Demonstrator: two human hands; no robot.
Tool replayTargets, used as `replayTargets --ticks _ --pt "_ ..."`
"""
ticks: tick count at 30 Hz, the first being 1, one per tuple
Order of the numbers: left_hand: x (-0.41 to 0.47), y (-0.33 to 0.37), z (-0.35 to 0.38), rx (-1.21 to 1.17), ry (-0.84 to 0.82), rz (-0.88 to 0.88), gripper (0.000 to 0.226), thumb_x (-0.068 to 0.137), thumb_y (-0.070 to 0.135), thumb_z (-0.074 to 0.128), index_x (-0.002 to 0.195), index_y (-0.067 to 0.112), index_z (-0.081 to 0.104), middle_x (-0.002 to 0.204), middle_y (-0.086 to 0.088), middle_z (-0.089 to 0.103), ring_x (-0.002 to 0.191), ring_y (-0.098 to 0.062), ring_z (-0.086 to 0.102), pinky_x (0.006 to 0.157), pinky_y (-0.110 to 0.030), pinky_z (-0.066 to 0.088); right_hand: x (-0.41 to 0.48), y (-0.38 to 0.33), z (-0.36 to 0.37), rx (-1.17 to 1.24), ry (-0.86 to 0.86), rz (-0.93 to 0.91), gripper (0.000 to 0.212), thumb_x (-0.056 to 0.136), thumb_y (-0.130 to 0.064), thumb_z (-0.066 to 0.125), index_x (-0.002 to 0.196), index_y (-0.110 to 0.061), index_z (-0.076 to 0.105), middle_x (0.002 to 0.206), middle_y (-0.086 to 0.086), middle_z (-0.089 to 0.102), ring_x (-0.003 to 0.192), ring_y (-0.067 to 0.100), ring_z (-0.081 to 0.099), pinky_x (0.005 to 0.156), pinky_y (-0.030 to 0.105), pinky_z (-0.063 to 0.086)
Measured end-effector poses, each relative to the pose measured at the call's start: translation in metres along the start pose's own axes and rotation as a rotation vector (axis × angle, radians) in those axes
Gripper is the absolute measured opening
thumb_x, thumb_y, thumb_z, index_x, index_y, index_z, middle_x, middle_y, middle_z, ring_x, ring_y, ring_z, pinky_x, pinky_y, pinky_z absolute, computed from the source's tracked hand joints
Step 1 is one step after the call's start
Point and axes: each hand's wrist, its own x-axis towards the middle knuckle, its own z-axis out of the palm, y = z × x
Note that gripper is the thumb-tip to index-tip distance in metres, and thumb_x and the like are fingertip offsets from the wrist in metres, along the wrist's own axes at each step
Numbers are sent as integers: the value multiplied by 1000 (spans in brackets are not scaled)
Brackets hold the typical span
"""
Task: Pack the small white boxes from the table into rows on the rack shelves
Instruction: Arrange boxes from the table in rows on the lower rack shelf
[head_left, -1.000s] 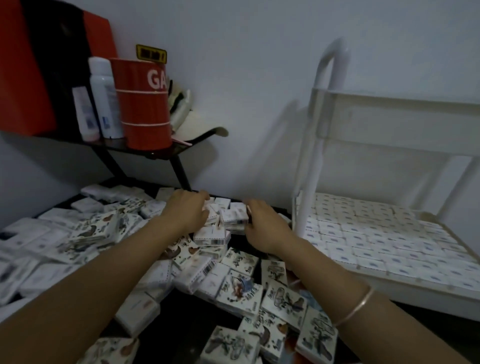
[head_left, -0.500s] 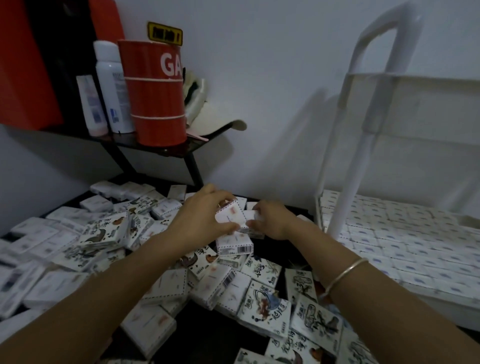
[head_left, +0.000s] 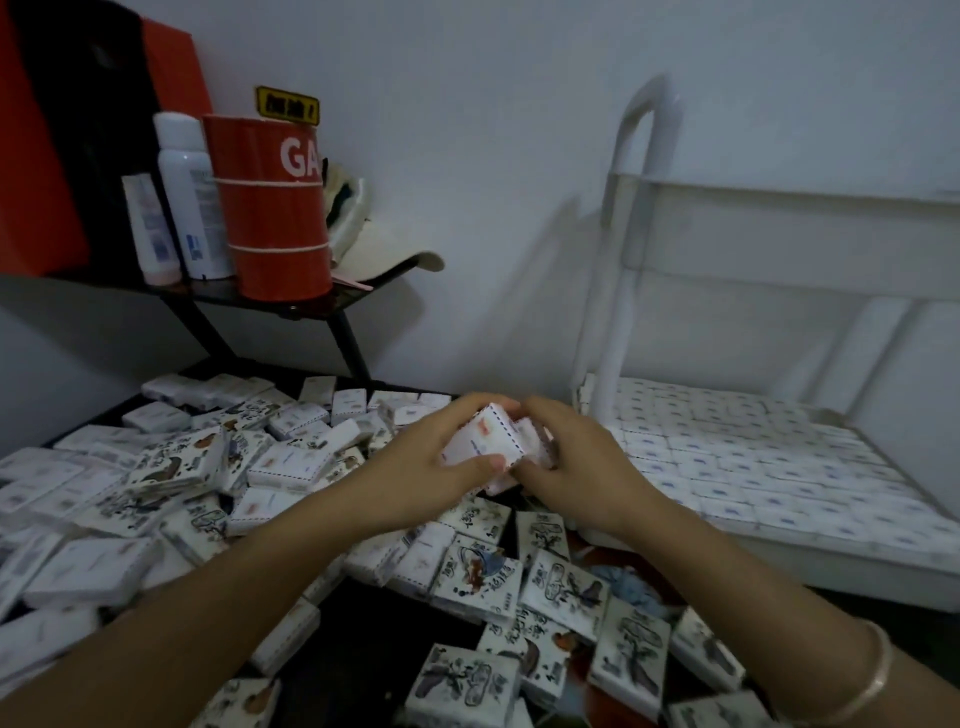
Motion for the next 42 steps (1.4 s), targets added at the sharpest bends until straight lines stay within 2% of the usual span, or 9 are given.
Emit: replayTargets --ticks 7,10,15,19,24,28,34,37,42 --pt "11 48 45 -212 -57 -57 41 97 4 43 115 36 62 106 10 68 90 -2 64 72 -17 49 -79 19 -71 463 71 324 36 90 -2 49 99 -33 65 83 -9 65 78 20 63 62 36 52" --pt "27 70 73 -306 -39 -68 19 97 25 51 107 32 66 98 9 72 87 -3 67 73 -18 51 -105 36 -98 583 125 434 45 91 0 40 96 -33 70 92 -2 69 76 18 67 58 38 54" --pt "58 92 127 -228 -84 -84 65 55 54 83 111 32 60 100 10 71 89 -7 69 76 -31 59 -138 69 -131 674 217 555 52 88 1 32 97 -31 72 114 4 65 87 22 66 58 35 54" --pt "90 92 167 -99 -99 -80 68 65 44 85 114 39 39 104 18 50 78 -5 63 53 -20 51 -154 90 -149 667 268 615 46 93 -3 35 101 -30 71 120 3 63 87 26 68 59 36 52" --pt "148 89 205 -187 -165 -113 47 79 47 74 108 30 41 117 9 49 83 -17 70 74 -38 60 -170 115 -166 496 323 647 28 97 -10 50 116 -28 58 116 -2 63 74 18 72 57 32 52" --pt "202 85 227 -31 -107 5 27 92 49 56 107 27 61 105 13 59 97 -10 59 85 -28 47 -168 137 -176 415 368 691 35 97 -14 53 128 -28 47 112 -9 61 72 13 71 52 24 53" --pt "287 91 251 28 -102 51 30 89 27 64 67 16 47 65 2 47 67 -18 46 66 -30 36 -150 166 -187 160 387 636 38 95 -22 54 126 -39 41 104 -7 65 75 7 69 59 31 58" --pt "318 87 270 34 -87 65 11 86 21 68 89 11 66 87 -6 66 83 -20 61 80 -31 51 -140 178 -182 123 393 634 38 94 -24 54 123 -42 38 99 -12 65 76 6 69 69 39 60" --pt "341 68 302 142 -173 89 30 84 14 70 114 13 65 112 -7 67 102 -23 63 90 -34 50 -127 197 -175 89 410 652 39 93 -27 55 125 -41 38 95 -11 66 79 10 69 76 47 57"
